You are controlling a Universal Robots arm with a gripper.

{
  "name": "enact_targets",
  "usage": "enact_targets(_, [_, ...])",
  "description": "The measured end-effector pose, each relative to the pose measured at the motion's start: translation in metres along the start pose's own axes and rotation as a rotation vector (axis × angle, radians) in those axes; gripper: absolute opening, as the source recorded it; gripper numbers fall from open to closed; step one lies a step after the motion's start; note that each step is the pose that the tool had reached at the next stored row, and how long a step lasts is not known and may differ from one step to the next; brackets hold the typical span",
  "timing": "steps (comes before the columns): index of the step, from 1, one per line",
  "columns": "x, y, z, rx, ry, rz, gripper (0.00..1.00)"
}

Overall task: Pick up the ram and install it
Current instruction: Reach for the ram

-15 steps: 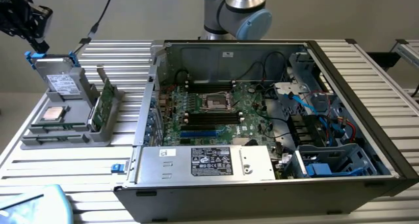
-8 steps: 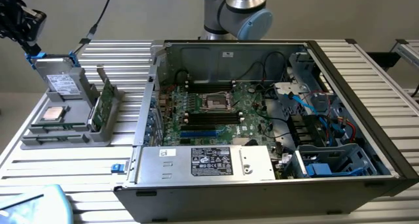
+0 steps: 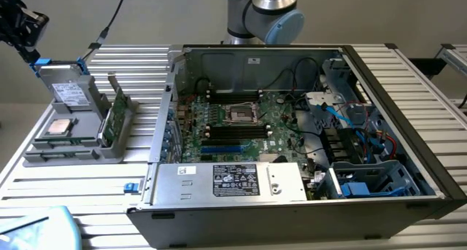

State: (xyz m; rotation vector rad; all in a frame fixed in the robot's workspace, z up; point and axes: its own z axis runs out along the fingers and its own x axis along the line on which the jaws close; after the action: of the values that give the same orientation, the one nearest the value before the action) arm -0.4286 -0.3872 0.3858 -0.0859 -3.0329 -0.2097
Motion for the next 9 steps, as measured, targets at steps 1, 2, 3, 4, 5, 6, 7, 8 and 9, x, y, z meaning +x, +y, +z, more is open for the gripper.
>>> enact_targets(1, [0.0002,-0.0001,0.0001,0.0008,0.0006,-0.005,0.11])
enact_targets(2, [0.0003,-0.0003,0.0001,0.0022,0.0010,-0.009,0.11])
enact_targets(3, [0.0006,-0.0007,0.0000,0.0038,0.0014,-0.012,0.11])
enact_targets(4, [0.0007,-0.0013,-0.0001,0.0051,0.0017,-0.015,0.11])
enact_targets(5, [0.0008,-0.0022,-0.0001,0.0062,0.0019,-0.017,0.11])
enact_targets(6, [0.0010,-0.0030,-0.0002,0.0074,0.0022,-0.019,0.11])
enact_targets(7, [0.0010,-0.0042,-0.0004,0.0082,0.0024,-0.021,0.11])
enact_targets(8, [0.0010,-0.0058,-0.0006,0.0087,0.0026,-0.022,0.11])
enact_targets(9, [0.0009,-0.0074,-0.0008,0.0090,0.0027,-0.023,0.11])
